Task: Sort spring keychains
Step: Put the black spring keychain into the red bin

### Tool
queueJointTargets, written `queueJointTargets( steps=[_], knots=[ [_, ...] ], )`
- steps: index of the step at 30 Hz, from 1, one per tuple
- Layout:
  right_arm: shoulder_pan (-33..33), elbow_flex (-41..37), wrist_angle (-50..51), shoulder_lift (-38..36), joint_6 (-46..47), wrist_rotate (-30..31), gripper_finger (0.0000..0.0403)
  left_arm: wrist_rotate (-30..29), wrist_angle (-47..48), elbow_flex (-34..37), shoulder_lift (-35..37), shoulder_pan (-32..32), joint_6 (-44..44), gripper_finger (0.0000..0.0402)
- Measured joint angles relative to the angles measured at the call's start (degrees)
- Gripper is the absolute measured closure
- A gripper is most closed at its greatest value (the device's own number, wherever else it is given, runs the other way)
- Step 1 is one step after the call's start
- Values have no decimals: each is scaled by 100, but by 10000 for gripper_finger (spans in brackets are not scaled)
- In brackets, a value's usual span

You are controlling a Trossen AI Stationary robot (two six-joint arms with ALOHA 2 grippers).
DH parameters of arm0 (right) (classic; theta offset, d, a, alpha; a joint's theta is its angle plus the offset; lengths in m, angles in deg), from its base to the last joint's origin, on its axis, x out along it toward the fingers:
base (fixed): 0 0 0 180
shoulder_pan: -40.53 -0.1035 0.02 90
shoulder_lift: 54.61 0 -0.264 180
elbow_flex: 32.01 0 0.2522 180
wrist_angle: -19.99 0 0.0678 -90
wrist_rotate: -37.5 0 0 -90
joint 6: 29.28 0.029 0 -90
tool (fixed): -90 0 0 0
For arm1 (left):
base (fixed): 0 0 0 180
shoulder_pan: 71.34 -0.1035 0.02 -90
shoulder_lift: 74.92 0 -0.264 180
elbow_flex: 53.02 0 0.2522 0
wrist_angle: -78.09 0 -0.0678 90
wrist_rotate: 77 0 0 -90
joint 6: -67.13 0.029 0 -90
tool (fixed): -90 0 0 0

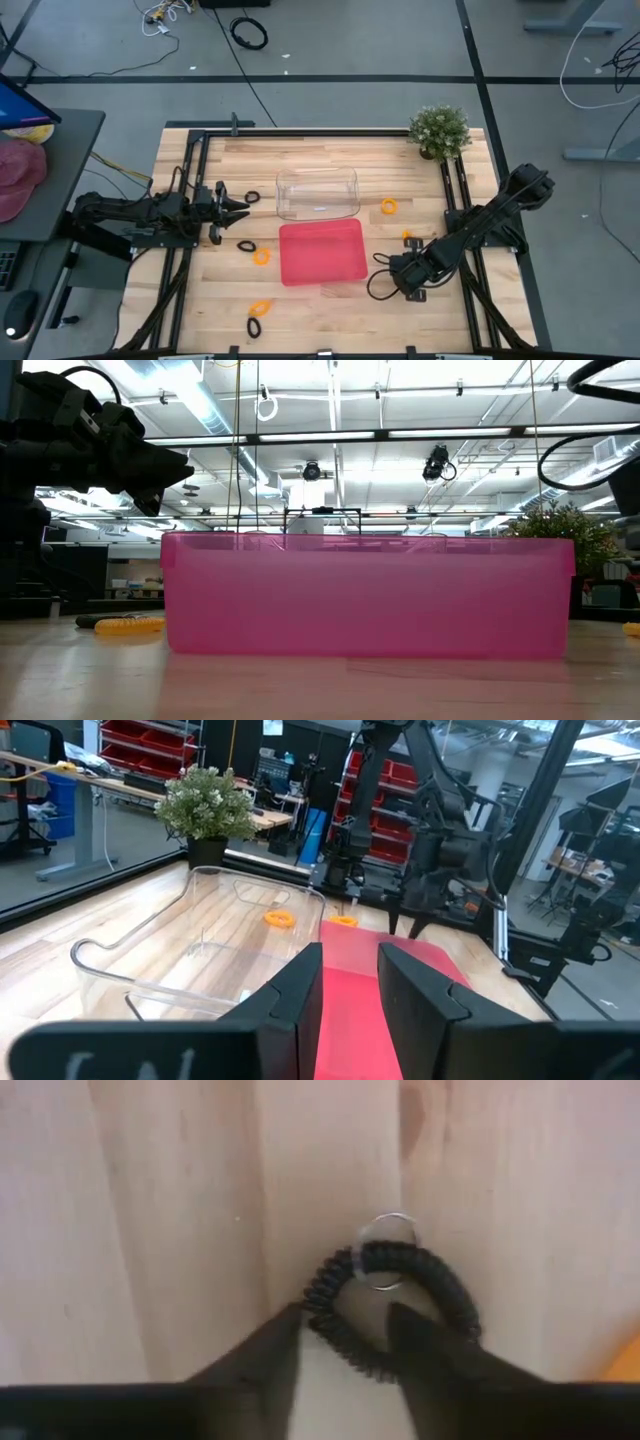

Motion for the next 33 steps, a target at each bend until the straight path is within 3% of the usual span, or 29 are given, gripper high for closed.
queueJointTargets(
  steps=[3,11,14,18,21,25,28,30,33],
  knots=[
    [0,-5,-67,-83,-103,-26,375,0,-4,0,0,0,0,298],
    [-17,831,518,-119,-236,381,396,-1,-7,0,1,-2,-1,298],
    [-62,1396,1251,-114,-309,1055,396,-1,-7,-2,2,-2,0,298],
    [-65,2101,1970,-241,-340,2464,399,-1,-7,-1,2,-2,0,298],
    [-61,2278,1784,-483,-300,3679,400,-1,-5,0,2,0,0,298],
    [-55,2076,569,-825,-535,4917,401,-1,-1,0,2,0,0,298],
    [5,1673,-1153,-953,-1183,5645,401,-1,-7,-1,2,0,0,298],
    [157,1311,-2653,-981,-1859,5726,401,-1,-5,0,0,0,0,298],
    [453,703,-4997,-971,-2915,5051,401,-1,-1,0,2,0,0,298]
  ],
)
